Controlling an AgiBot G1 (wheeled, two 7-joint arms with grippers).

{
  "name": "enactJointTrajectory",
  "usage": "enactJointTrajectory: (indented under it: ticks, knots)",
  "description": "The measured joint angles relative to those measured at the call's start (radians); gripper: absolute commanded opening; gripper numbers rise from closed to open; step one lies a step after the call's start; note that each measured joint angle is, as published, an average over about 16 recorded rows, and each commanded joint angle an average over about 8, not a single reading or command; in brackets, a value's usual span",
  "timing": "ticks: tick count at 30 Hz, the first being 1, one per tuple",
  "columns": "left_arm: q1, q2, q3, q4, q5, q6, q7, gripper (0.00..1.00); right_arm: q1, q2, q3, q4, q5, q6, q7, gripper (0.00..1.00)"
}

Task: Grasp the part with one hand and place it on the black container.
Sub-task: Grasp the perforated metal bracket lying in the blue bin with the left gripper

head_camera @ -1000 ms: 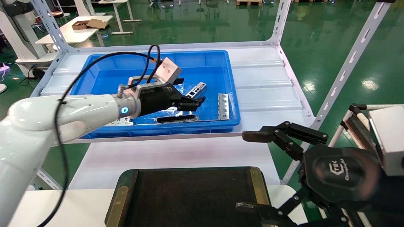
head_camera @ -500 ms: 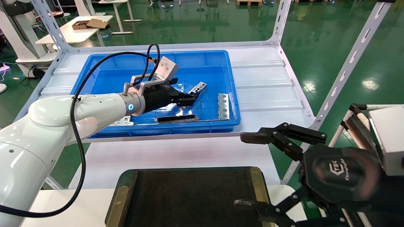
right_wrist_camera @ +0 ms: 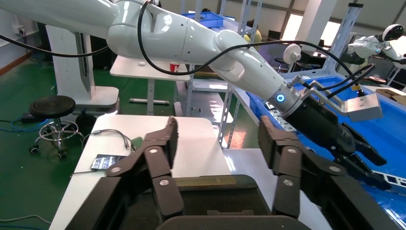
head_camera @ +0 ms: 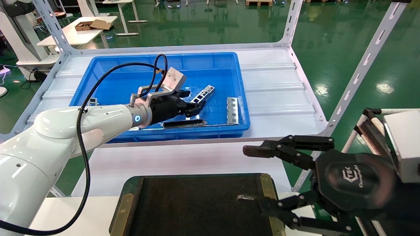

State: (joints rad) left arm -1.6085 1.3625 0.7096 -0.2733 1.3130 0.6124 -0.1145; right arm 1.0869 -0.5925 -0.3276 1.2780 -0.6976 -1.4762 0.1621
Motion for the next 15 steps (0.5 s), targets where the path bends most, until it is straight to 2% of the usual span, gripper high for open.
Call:
enactJointTrajectory:
  ticks: [15]
  knots:
    - [0.0, -0.003, 0.065, 0.006, -0.069, -0.021, -0.014, 0.0, 0.0, 0.0, 0.0, 0.0, 0.0, 0.0, 0.0, 0.0]
